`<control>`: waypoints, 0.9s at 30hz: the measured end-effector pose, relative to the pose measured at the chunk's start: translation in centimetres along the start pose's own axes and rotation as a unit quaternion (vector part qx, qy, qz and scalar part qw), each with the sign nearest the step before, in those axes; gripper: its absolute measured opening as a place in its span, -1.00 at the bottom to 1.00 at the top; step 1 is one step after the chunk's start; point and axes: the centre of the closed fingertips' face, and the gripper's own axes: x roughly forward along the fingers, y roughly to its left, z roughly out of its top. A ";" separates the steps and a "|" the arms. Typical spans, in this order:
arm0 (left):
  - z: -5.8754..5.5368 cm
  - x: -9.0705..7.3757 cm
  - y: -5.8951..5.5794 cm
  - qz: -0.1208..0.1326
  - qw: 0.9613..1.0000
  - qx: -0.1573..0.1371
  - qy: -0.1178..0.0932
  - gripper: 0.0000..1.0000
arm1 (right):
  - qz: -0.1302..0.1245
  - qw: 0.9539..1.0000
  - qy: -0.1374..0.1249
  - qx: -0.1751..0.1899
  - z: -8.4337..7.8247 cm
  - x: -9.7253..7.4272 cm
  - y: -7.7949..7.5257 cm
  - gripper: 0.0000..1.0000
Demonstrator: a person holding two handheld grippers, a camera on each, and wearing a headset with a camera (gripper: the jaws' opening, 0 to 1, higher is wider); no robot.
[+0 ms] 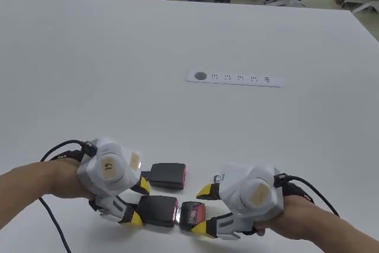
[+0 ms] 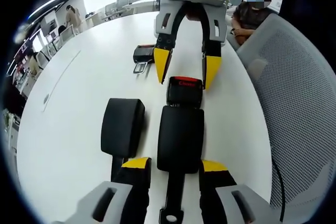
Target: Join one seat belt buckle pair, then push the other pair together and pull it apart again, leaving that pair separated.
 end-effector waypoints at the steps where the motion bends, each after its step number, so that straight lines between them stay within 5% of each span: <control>1: 0.0 -0.1 0.1 0.002 1.000 0.000 -0.002 -0.24 | 0.000 1.000 0.002 -0.003 -0.1 -0.2 -0.1 -0.32; 16: 1.8 -2.4 1.0 0.011 1.000 -0.004 -0.017 -0.09 | -0.024 1.000 0.003 -0.011 0.1 -2.8 -2.7 -0.24; 27: 3.0 -3.2 3.1 0.031 0.999 -0.015 -0.030 -0.08 | -0.040 0.999 0.011 -0.003 -0.9 -3.9 -4.8 -0.23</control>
